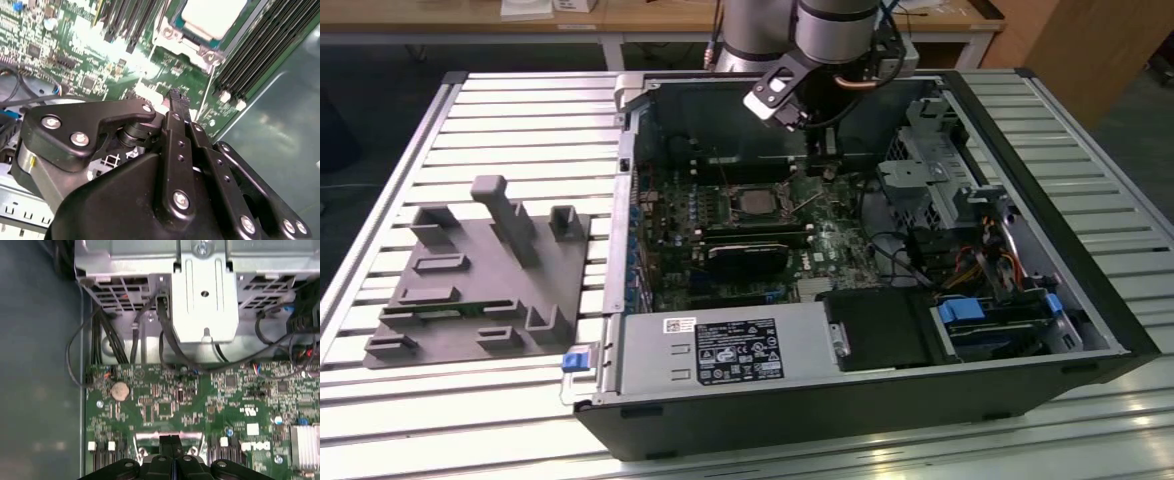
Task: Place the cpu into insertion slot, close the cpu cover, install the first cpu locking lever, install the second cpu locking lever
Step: 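Close the cpu cover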
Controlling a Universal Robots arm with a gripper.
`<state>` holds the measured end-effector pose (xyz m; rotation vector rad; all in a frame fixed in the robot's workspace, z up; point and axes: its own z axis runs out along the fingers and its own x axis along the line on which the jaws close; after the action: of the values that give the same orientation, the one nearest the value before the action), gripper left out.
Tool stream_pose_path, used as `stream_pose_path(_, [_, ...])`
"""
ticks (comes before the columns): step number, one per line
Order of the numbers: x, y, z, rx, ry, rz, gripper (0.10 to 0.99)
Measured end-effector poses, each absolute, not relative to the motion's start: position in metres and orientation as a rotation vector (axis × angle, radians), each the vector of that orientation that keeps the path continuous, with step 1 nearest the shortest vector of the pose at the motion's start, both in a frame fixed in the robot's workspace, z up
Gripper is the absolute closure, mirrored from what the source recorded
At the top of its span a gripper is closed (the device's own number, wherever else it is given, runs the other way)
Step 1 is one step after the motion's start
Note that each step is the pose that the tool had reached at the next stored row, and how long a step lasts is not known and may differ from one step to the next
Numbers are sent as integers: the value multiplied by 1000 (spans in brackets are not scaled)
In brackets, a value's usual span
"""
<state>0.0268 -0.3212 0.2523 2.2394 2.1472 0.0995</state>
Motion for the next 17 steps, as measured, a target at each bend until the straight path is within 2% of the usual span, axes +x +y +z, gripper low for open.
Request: stream_pose_path(17, [57, -321, 252, 2240, 2147, 100, 980])
